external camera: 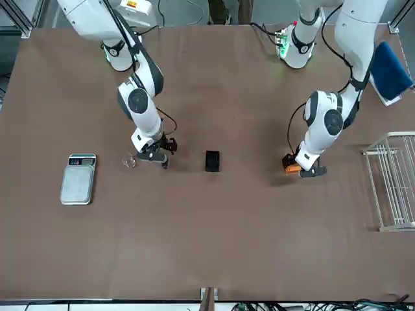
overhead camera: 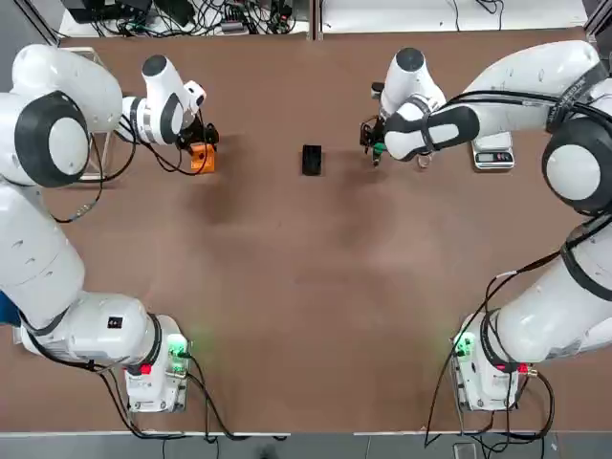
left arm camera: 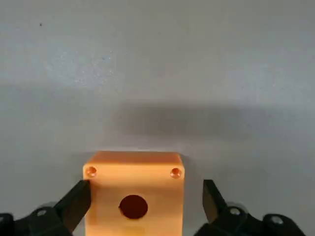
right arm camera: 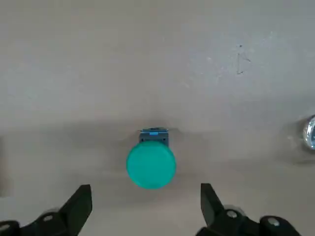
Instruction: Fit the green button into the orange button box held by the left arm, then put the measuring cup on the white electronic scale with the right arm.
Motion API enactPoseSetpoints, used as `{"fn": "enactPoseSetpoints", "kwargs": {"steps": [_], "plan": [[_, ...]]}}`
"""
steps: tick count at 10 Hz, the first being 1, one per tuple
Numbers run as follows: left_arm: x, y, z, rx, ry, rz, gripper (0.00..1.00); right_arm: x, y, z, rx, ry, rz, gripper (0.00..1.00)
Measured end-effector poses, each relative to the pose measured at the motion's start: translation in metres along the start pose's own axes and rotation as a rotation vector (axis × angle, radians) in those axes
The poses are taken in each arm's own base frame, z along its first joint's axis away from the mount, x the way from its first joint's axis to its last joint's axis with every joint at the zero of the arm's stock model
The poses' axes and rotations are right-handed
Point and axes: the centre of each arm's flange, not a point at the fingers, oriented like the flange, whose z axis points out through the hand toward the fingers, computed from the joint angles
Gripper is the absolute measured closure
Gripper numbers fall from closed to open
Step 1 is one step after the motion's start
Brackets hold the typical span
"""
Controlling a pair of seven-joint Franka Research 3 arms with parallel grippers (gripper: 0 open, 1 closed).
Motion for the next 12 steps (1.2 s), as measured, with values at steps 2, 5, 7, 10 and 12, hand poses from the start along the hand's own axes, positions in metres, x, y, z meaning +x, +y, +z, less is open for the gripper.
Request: {"fn": "enactPoseSetpoints", "kwargs": {"steps": [2, 5, 7, 10, 12], "plan": [[0.0, 0.0, 0.0, 0.0, 0.001, 0.0, 0.0, 0.005, 0.001, 0.005, -0.006, 0.016, 0.025, 0.08], [0.003, 0.001, -0.004, -0.003, 0.01, 0.0, 0.0, 0.015, 0.002, 0.004, 0.003, 0.026, 0.062, 0.17], [0.004, 0.002, -0.005, -0.003, 0.011, 0.0, 0.0, 0.015, 0.001, 0.009, 0.002, 0.018, 0.07, 0.21], [0.002, 0.001, -0.003, 0.001, -0.004, -0.003, 0.0, 0.013, 0.001, 0.017, -0.011, 0.018, 0.07, 0.35], [0.002, 0.0, -0.005, 0.001, -0.002, -0.009, 0.0, 0.014, 0.001, 0.018, -0.012, 0.02, 0.073, 0.55]]}}
